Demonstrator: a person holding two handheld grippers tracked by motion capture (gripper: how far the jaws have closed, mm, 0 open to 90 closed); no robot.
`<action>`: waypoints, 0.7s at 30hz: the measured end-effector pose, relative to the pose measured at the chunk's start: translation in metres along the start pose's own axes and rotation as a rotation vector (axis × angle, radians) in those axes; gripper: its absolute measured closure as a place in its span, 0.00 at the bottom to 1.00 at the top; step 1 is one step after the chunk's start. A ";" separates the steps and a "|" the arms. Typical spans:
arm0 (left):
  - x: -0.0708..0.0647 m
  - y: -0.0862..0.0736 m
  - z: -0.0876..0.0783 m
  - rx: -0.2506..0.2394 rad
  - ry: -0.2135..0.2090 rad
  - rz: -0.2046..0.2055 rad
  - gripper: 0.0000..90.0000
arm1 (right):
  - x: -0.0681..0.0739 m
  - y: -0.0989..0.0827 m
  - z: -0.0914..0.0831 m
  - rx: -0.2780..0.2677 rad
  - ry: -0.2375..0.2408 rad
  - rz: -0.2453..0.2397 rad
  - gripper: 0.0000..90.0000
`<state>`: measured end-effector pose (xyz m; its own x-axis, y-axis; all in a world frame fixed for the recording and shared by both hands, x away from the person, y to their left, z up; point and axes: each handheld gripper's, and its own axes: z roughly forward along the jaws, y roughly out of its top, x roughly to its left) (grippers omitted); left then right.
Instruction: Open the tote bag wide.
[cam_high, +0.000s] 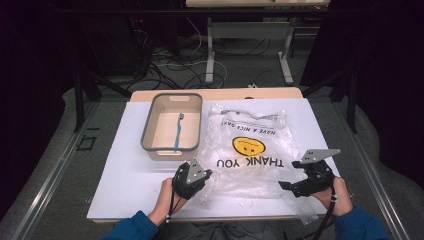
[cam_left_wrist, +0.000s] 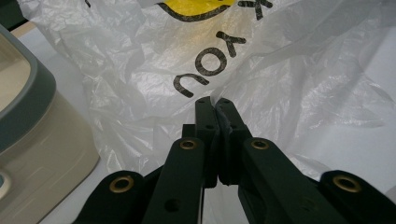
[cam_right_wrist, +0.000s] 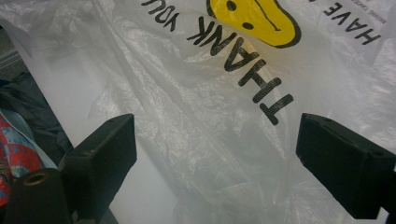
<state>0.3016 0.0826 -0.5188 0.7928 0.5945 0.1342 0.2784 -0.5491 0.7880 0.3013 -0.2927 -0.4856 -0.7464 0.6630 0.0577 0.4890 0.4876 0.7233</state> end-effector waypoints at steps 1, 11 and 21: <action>0.000 0.000 0.000 0.000 0.009 -0.006 1.00 | 0.001 0.000 0.005 0.005 0.001 -0.003 0.16; 0.005 0.000 0.000 -0.002 0.015 -0.014 1.00 | 0.004 -0.008 0.041 0.139 0.007 -0.036 0.19; 0.006 -0.001 0.000 0.001 0.013 -0.011 0.99 | 0.005 -0.011 0.050 0.139 -0.045 -0.078 0.77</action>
<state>0.3064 0.0865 -0.5190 0.7825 0.6082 0.1336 0.2877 -0.5435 0.7886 0.3150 -0.2663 -0.5275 -0.7650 0.6434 -0.0279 0.4904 0.6101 0.6224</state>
